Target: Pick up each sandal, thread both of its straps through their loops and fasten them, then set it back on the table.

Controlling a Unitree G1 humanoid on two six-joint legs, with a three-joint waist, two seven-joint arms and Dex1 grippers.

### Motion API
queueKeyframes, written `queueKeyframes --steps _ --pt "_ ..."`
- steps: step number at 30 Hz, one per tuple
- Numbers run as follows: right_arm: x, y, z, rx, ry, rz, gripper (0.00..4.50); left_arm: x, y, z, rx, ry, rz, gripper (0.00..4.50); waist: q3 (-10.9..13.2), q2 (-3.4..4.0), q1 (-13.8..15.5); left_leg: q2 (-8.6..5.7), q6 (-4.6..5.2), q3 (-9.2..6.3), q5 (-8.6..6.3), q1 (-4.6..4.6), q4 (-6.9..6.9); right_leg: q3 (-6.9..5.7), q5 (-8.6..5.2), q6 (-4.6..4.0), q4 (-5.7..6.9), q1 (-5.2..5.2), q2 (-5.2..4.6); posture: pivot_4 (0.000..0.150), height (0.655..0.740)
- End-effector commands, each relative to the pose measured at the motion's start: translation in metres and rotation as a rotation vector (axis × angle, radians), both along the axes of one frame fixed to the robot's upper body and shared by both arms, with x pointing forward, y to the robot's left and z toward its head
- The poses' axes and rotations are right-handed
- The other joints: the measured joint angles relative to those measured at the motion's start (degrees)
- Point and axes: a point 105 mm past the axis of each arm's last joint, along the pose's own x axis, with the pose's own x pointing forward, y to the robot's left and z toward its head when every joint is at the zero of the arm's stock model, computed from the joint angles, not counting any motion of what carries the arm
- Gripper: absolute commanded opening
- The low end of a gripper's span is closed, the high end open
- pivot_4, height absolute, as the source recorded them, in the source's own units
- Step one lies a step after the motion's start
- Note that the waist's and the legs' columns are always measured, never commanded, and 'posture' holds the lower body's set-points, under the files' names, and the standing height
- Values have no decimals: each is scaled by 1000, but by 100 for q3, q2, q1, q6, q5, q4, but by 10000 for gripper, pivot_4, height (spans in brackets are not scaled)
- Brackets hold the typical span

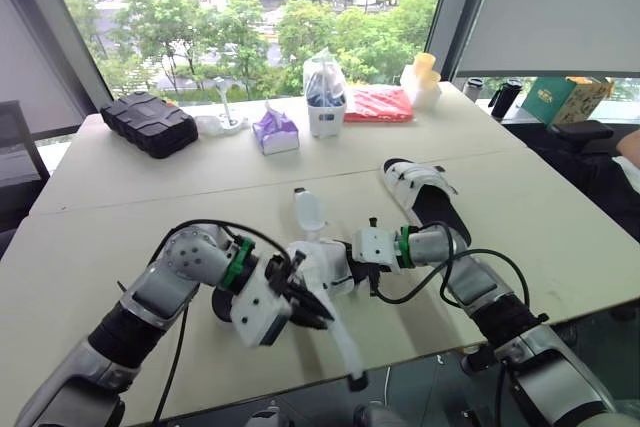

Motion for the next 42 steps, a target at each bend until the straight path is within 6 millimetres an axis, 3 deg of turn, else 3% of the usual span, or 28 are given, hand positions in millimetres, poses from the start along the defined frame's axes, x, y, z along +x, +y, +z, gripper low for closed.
queueKeyframes --steps 1,4,6,8,20,27,32,37,42 --pt "0 -5 -11 -45 33 -14 0 5 -7 29 -129 77 78 3943 0 0 -1 0 0 0 0 0 0 -1 0 1 1 0 3 1500 7400" --pt "0 -4 -11 -43 32 -12 0 39 1 68 -316 293 321 3943 4 -7 -4 0 1 -1 0 0 3 -5 4 10 6 0 15 1500 7400" --pt "1 -4 -11 -44 31 -11 0 32 22 61 -239 416 361 3943 3 1 -44 4 1 -6 0 1 9 -6 12 26 9 2 28 1500 7400" --pt "2 -4 -11 -46 29 -10 0 18 29 54 -179 452 341 3943 0 14 -110 8 1 0 0 4 -3 -2 12 27 10 -3 31 1500 7400" --pt "5 -2 -10 -48 25 -1 0 -9 13 28 -32 314 186 3943 7 2 -13 14 -2 -1 0 10 4 0 -1 -4 -1 11 31 1500 7400" --pt "4 -4 -11 -49 26 -6 0 24 18 30 -105 390 372 3943 7 2 -6 18 -2 -1 0 9 3 0 0 -5 0 10 32 1500 7400" --pt "4 -4 -11 -48 24 -11 0 49 28 32 -115 622 572 3943 8 2 -14 18 -2 0 0 9 4 -2 2 0 2 9 37 1500 7400" --pt "5 -4 -10 -48 18 -14 0 65 24 18 -55 541 642 3943 8 2 -14 18 -2 0 0 9 4 -4 12 18 3 9 39 1500 7400" --pt "6 -5 -9 -46 14 -20 0 65 17 11 -20 532 621 3943 8 2 -10 18 -2 0 0 9 4 -3 6 6 4 9 36 1500 7400"
